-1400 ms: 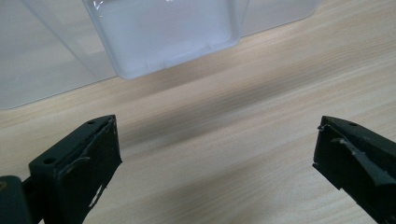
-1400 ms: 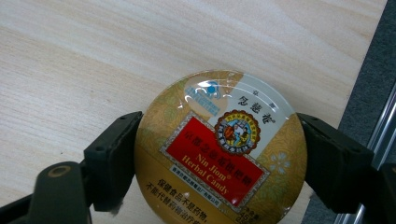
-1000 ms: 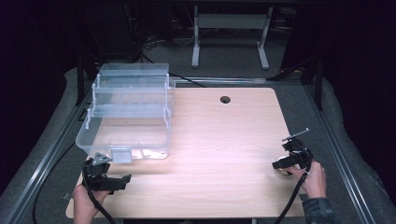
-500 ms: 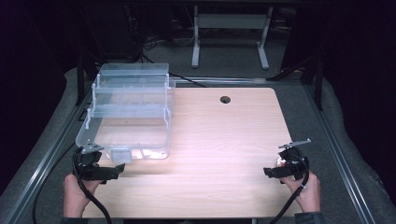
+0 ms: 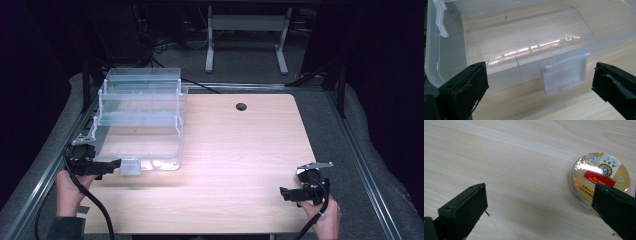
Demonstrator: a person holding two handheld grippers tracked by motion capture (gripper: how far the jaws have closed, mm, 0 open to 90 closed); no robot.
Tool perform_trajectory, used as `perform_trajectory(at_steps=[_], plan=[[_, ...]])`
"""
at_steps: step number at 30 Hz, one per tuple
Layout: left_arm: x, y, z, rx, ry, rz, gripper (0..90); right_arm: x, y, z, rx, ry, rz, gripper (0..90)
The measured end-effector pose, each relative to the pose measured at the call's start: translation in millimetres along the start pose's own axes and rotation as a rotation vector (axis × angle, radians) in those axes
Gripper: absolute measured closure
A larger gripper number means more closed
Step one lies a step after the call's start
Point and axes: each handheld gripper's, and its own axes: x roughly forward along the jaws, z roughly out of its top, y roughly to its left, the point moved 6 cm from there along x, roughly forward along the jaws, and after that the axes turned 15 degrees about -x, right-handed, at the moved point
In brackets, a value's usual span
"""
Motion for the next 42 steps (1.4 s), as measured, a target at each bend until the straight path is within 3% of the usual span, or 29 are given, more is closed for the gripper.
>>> perform_trajectory(at_steps=[2, 8, 10, 16, 20, 24, 26, 28, 31, 35, 42], plan=[[2.9, 7.3, 6.7, -0.018, 0.007, 0.005, 0.3, 0.0, 0.5, -0.9, 0.009, -0.006, -0.016, 0.0], [9.2, 27.3, 26.7, -0.058, 0.024, -0.002, 0.2, 3.7, 9.2, -5.6, 0.036, -0.034, 0.013, 0.0], [8.8, 32.3, 31.9, -0.069, 0.029, -0.006, 0.2, 4.8, 11.8, -6.5, 0.033, -0.036, 0.003, 0.0], [8.6, 48.5, 45.9, -0.089, 0.050, 0.030, 0.2, 5.7, 16.2, -7.8, 0.029, -0.034, 0.011, 0.0], [13.7, 64.2, 54.3, -0.109, 0.096, 0.069, 0.2, 3.1, 18.4, -9.3, 0.028, -0.038, 0.016, 0.3], [20.8, 81.8, 59.4, -0.154, 0.128, 0.090, 0.2, 0.0, 14.9, -11.9, 0.038, -0.040, 0.026, 0.4], [24.3, 90.8, 59.9, -0.187, 0.140, 0.101, 1.0, -0.8, 13.5, -13.3, 0.041, -0.037, 0.008, 0.7], [28.8, 98.3, 59.5, -0.213, 0.147, 0.103, 5.5, -0.5, 13.0, -14.6, 0.045, -0.039, 0.017, 1.1], [37.1, 105.2, 58.3, -0.216, 0.176, 0.127, 17.1, 0.9, 10.8, -17.6, 0.053, -0.034, 0.026, 1.9], [47.0, 109.8, 57.3, -0.217, 0.217, 0.162, 35.7, -0.7, 9.9, -18.7, 0.059, -0.040, 0.033, 2.8], [57.7, 112.0, 55.8, -0.236, 0.258, 0.180, 61.2, -2.1, 8.1, -19.9, 0.060, -0.050, 0.028, 5.5]])
